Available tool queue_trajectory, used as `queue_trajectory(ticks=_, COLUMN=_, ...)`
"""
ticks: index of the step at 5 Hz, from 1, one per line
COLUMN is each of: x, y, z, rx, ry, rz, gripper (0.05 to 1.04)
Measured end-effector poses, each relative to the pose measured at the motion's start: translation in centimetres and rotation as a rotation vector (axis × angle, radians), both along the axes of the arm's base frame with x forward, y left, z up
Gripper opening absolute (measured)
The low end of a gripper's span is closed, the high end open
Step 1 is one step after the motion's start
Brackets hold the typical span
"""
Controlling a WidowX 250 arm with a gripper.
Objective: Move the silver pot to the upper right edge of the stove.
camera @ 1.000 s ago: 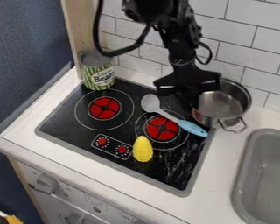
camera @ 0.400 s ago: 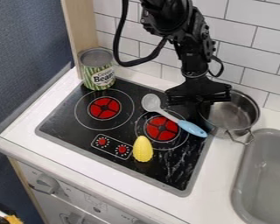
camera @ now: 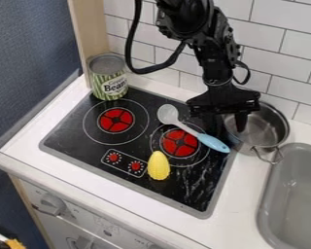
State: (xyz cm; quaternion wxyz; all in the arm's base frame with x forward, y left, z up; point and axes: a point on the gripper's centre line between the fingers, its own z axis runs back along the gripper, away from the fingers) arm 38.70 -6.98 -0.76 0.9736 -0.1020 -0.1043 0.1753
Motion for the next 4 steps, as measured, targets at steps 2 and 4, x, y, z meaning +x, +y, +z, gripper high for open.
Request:
queue_trajectory(ticks=2, x=-0.2, y=1.0, z=3.1, rx=0.0, ry=-0.045, rz=0.005, gripper=1.011)
queue_trajectory(ticks=4, x=-0.6, y=1.8, z=6.5, rx=0.063, ry=-0.076, rz=-0.045, gripper=1.001)
